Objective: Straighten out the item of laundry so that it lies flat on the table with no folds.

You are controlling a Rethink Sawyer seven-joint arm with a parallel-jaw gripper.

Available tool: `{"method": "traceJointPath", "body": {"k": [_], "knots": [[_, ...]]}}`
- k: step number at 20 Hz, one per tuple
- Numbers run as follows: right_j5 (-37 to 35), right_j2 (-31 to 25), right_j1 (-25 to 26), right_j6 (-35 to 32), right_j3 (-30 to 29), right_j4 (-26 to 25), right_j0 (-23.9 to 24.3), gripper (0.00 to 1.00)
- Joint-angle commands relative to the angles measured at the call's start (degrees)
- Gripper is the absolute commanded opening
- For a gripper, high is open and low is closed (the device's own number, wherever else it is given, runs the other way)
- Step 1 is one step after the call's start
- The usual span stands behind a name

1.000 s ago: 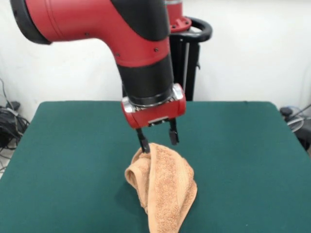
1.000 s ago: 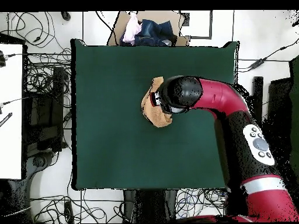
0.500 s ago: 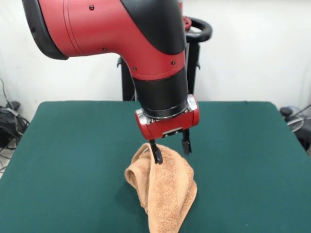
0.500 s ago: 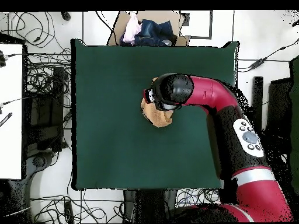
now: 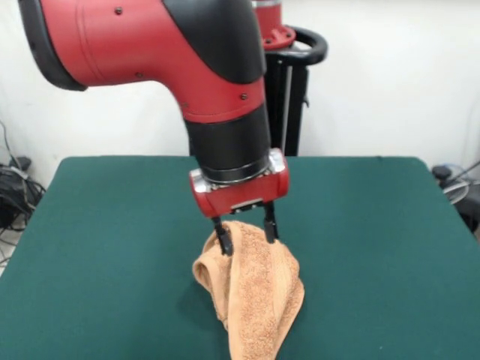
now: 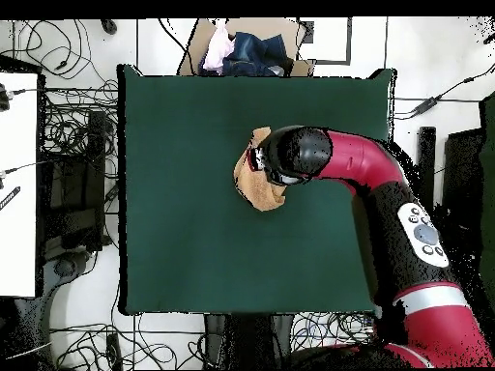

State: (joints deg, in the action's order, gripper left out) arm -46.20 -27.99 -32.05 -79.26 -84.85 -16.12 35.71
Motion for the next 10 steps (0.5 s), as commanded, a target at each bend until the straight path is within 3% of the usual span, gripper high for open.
{"method": "traceJointPath", "body": {"k": [1,10], "knots": [[3.8,-0.8,-1.5,1.7,-6.2,-3.5,1.0,1.00],[9.5,0.2,0.3,-2.9,-7.5,-4.3,-0.7,1.00]]}}
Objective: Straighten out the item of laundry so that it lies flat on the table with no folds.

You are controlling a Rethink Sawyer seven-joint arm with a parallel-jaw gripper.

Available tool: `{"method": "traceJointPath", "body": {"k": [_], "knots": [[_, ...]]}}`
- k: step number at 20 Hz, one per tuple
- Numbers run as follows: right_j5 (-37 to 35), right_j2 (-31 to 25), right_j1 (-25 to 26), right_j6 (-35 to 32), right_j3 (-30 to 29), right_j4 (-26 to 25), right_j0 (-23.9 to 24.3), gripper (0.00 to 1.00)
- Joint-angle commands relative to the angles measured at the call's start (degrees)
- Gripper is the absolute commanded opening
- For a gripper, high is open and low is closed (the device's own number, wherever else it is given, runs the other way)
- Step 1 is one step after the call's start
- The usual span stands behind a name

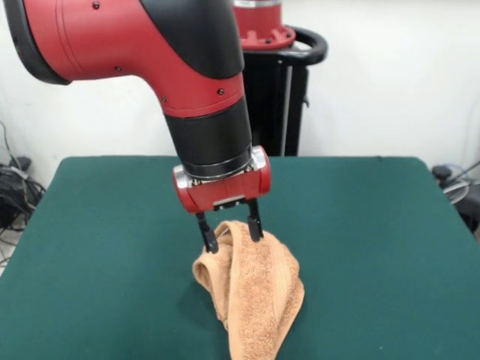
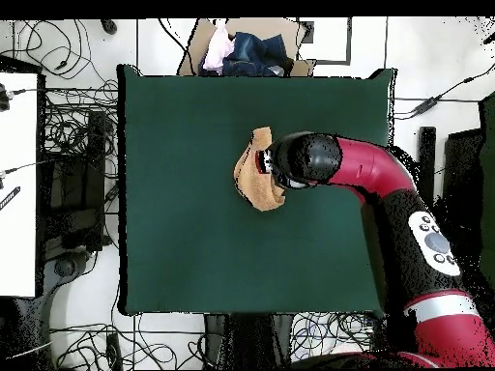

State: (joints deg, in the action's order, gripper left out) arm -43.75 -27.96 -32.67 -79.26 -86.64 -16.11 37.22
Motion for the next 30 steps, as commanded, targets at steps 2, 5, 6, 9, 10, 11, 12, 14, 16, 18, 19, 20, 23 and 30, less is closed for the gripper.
{"method": "traceJointPath", "body": {"k": [2,5,6,9,10,11,12,14,16,18,19,20,23,30], "knots": [[8.3,0.7,1.3,-3.8,-5.8,-4.4,-2.7,1.00],[10.5,1.3,1.6,-4.4,-6.6,-4.5,-2.9,1.00],[11.1,1.4,1.5,-4.4,-7.2,-4.4,-2.7,1.00],[12.7,1.9,1.5,-4.5,-8.3,-4.3,-2.5,1.00],[13.3,1.9,1.7,-4.3,-8.5,-4.4,-2.2,1.00],[13.5,1.7,1.7,-3.8,-8.8,-4.4,-1.8,1.00],[13.8,1.5,1.8,-3.2,-9.1,-4.4,-1.3,1.00],[14.1,1.0,1.8,-2.3,-10.0,-4.1,-0.2,1.00],[14.1,0.6,1.0,-1.7,-11.2,-3.8,0.7,1.00],[13.8,0.1,0.0,-1.1,-12.7,-3.5,1.8,1.00],[13.8,-0.1,-0.3,-0.9,-13.3,-3.4,2.3,1.00],[13.7,-0.4,-0.5,-0.9,-13.5,-3.1,2.7,1.00],[14.9,-0.2,-0.3,-2.1,-14.1,-3.2,2.8,1.00],[21.5,1.4,1.7,-5.6,-16.1,-4.4,3.0,1.00]]}}
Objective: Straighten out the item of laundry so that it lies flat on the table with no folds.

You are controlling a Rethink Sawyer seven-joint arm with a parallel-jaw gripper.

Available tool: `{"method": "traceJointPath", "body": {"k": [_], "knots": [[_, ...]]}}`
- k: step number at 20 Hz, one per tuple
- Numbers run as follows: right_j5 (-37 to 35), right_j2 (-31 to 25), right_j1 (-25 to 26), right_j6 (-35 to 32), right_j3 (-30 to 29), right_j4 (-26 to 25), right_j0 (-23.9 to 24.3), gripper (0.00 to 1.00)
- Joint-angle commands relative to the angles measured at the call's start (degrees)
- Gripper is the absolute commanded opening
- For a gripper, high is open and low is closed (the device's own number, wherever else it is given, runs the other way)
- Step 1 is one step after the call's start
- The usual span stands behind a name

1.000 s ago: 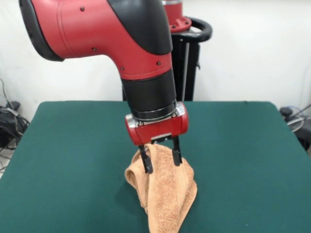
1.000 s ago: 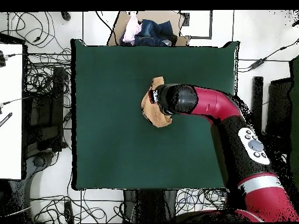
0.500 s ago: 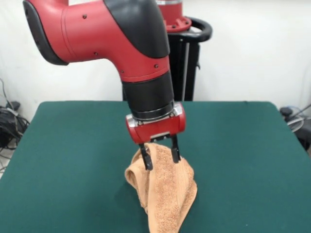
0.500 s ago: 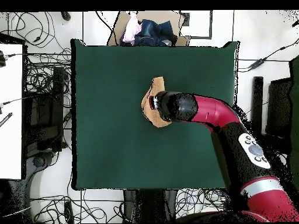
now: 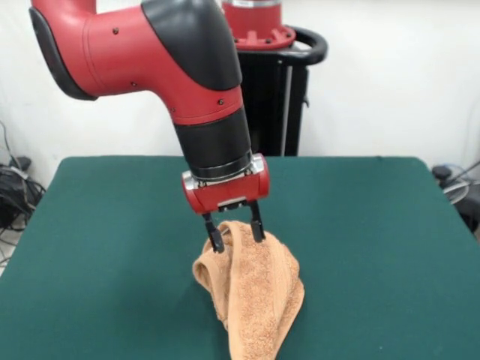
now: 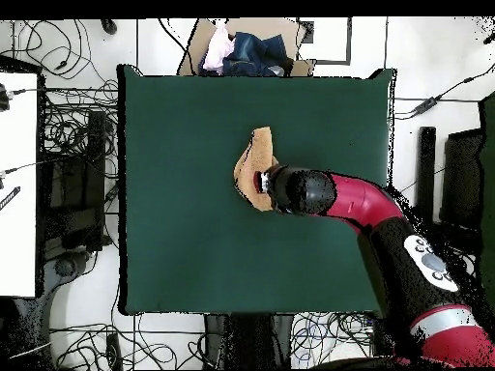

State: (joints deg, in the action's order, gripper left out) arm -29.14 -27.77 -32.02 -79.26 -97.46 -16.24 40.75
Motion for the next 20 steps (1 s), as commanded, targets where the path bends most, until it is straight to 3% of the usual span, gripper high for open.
{"method": "traceJointPath", "body": {"k": [1,9,20], "knots": [[7.9,1.5,1.3,-6.2,-5.5,-4.3,-0.7,1.00],[13.8,3.8,3.9,-9.1,-4.9,-4.5,-2.8,1.00],[12.2,1.8,2.6,-5.7,-7.6,-4.0,1.1,1.00]]}}
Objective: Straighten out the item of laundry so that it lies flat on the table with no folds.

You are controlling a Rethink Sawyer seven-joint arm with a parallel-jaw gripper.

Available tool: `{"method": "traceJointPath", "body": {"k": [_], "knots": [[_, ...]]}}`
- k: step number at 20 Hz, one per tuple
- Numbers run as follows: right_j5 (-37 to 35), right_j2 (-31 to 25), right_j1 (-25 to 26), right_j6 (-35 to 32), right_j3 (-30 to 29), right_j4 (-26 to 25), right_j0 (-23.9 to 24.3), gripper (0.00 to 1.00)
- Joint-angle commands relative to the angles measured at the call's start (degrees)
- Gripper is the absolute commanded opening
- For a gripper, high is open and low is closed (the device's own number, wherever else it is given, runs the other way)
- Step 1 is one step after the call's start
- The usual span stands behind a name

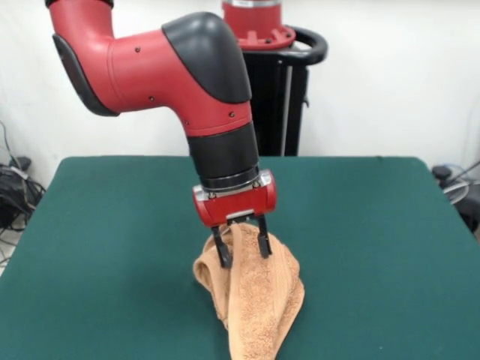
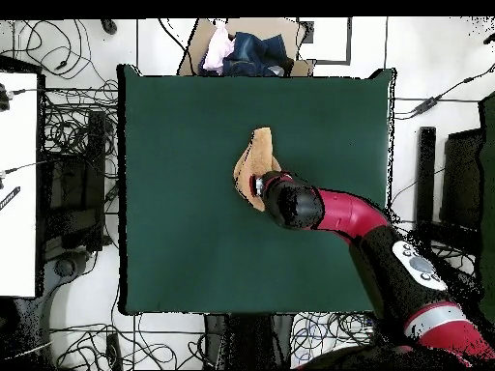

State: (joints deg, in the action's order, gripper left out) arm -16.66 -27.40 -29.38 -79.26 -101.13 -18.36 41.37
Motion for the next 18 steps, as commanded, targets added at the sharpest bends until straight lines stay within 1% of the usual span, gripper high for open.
{"method": "traceJointPath", "body": {"k": [1,6,18], "knots": [[-0.1,1.5,0.0,-5.7,-4.0,-1.9,0.6,1.00],[1.0,2.5,0.0,-6.8,-4.6,-2.1,0.5,1.00],[7.1,4.3,4.5,-9.3,-2.5,-2.3,-1.5,1.00]]}}
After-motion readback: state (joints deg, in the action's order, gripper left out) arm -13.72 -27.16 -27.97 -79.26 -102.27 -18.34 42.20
